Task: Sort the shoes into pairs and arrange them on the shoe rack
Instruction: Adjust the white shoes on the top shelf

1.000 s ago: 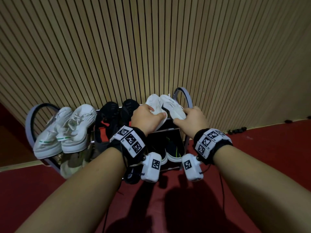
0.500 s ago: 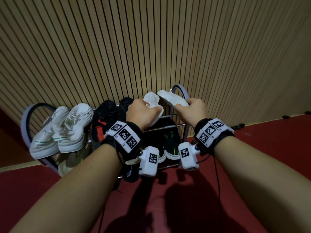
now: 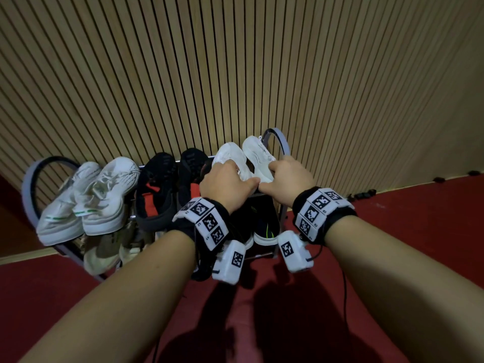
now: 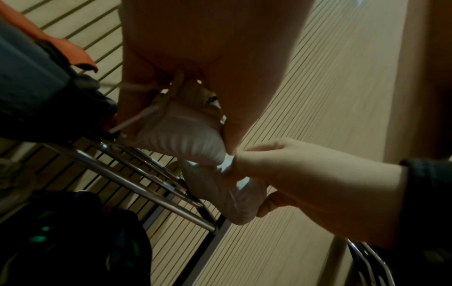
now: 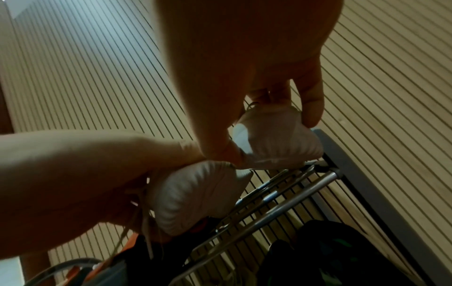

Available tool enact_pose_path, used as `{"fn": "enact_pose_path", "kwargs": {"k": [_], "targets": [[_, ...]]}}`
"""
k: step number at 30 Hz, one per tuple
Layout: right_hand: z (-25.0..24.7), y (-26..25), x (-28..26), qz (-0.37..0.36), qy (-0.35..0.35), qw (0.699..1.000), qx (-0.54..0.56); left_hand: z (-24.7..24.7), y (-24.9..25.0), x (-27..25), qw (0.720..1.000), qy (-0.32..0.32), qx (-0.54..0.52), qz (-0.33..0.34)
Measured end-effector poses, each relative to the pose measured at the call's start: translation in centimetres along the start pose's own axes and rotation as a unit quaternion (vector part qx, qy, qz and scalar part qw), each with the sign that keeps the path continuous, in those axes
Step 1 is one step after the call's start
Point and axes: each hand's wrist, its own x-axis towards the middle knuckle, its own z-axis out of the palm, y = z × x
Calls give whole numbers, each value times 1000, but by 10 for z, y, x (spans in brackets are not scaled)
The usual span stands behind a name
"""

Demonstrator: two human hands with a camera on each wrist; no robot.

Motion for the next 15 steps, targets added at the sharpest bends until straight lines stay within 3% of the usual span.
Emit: {"fn": "enact_pose_path", "kwargs": {"k": [10, 15], "targets": [[7, -4, -8, -48, -50, 992, -105, 12, -2, -13, 978, -36, 191, 76], [21, -3, -12, -41, -49, 985, -159, 16, -4, -19, 968, -54, 228, 87]]}}
